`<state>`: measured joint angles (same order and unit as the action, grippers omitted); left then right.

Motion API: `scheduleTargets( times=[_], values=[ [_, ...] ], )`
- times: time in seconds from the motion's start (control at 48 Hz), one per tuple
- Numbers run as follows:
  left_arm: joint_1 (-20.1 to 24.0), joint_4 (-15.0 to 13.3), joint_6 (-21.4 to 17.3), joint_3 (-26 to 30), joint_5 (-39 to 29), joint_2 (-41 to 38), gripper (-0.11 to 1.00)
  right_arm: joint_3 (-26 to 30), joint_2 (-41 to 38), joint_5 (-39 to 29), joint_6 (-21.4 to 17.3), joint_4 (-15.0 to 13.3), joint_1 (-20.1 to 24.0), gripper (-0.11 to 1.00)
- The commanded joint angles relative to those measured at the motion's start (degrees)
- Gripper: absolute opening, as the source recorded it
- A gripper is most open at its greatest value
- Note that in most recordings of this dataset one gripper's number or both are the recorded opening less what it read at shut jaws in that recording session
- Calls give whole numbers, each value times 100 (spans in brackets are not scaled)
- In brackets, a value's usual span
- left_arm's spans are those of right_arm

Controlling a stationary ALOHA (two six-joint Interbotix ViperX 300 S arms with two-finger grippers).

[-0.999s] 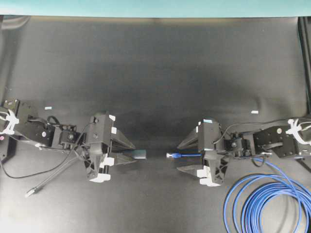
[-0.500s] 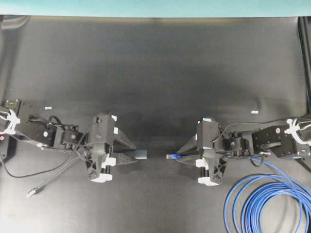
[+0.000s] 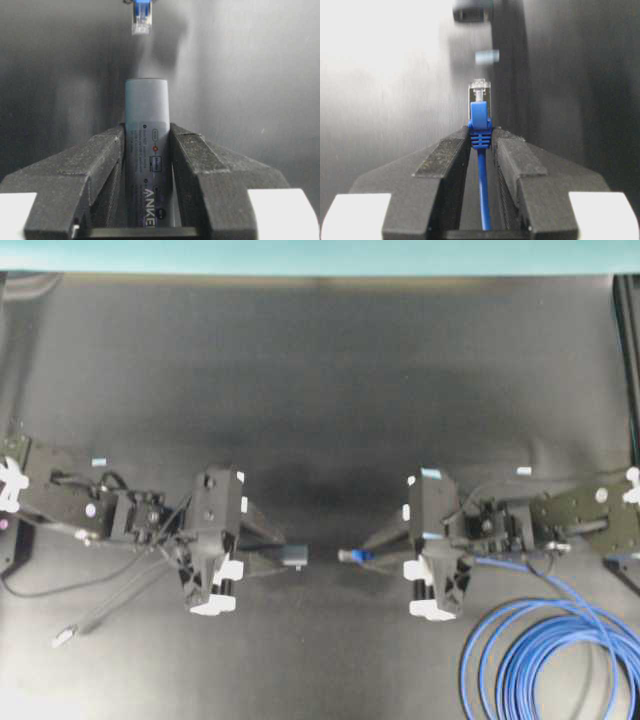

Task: Insert the LAN cable into the hub.
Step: 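Bring the hub and LAN plug toward each other, aligning plug with hub port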

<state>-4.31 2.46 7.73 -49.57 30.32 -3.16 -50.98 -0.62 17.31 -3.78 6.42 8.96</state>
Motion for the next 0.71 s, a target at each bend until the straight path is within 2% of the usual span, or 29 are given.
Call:
scheduleTargets(
  times=[0.0,0.312,0.687],
  values=[
    [9,18,-18,167,-62,114,28,193,62,-53,123,9,-35,13],
    [88,9,-97,448,-325,53,28,431,-53,-105,193,0,-70,13],
    [149,18,-114,475,-413,44,28,457,-70,-105,220,-18,-97,13]
  ],
)
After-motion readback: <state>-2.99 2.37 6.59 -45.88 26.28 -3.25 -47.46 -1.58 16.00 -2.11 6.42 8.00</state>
